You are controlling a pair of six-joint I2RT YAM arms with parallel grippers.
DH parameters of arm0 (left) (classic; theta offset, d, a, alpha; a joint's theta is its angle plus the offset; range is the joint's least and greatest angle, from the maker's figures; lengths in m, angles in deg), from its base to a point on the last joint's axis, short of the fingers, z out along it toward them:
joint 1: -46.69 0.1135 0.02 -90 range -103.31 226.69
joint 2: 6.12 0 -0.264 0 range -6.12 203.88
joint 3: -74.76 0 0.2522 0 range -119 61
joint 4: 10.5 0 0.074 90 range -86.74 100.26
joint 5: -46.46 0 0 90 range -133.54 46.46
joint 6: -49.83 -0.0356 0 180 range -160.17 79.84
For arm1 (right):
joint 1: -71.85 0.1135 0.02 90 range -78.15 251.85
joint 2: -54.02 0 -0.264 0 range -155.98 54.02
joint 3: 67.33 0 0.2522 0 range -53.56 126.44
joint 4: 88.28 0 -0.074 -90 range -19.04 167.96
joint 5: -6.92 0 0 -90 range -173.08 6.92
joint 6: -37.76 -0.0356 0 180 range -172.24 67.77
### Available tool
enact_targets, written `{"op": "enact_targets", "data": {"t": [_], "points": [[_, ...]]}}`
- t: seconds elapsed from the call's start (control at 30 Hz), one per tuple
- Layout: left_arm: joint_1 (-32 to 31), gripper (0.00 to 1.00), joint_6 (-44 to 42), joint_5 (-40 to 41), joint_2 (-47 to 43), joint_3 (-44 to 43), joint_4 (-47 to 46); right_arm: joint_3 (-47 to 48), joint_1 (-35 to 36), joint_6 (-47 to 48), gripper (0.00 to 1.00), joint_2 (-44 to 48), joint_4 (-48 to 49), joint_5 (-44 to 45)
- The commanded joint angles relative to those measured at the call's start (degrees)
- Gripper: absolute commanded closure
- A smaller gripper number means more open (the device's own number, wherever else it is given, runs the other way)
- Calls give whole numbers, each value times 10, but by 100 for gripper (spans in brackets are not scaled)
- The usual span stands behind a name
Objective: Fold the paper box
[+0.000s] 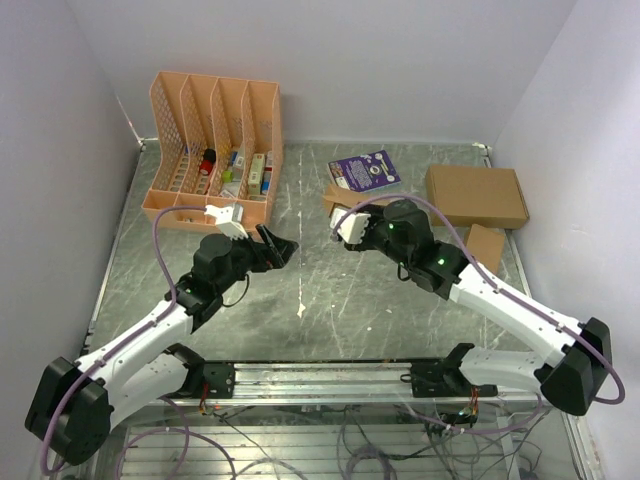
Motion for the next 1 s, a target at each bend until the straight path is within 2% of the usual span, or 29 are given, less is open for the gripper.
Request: {"op": "enact_targets", "data": {"t": [0.0, 0.27, 0.53, 0.7, 0.97], "points": [[4, 4, 2, 1, -18, 4, -50, 38, -8, -104, 63, -22, -76, -48], [4, 4, 4, -13, -41, 14, -29, 52, -38, -175, 64, -39, -69, -109], [3, 4, 19, -17, -69, 24, -24, 60, -71, -265, 66, -65, -96, -215], [4, 4, 41, -32, -83, 36, -40, 66, -104, -329, 66, -89, -109, -306], [3, 4, 71, -73, -81, 49, -72, 77, -206, -419, 66, -153, -111, -491]]}}
